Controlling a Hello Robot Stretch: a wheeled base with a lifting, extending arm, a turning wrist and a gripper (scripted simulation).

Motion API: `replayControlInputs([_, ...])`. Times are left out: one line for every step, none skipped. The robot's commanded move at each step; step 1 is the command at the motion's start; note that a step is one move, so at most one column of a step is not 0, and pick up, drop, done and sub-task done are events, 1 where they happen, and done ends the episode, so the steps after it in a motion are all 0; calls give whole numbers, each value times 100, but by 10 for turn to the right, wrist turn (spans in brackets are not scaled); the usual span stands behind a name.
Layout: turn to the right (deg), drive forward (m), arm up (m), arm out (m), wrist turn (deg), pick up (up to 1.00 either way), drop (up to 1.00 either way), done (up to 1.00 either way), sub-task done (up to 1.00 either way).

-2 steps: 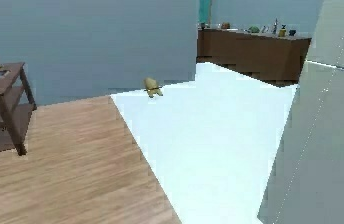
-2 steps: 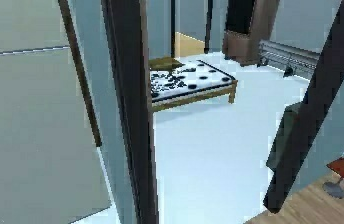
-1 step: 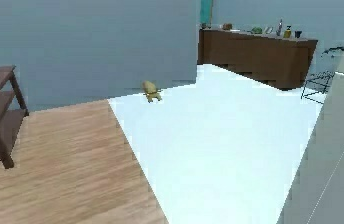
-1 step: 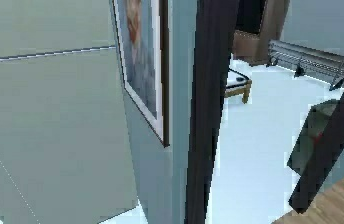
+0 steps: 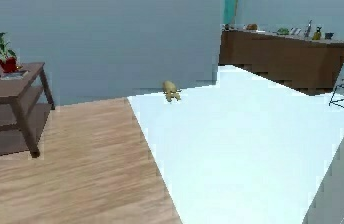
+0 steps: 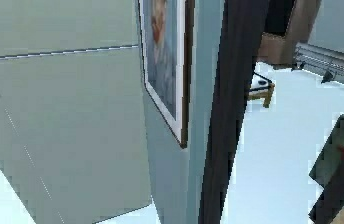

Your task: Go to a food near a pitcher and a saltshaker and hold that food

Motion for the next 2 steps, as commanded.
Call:
replayControlInputs([0, 5, 0, 0, 0, 0, 0, 0, 0])
replayControlInputs([120, 0, 0, 0, 0, 0, 0, 0, 0])
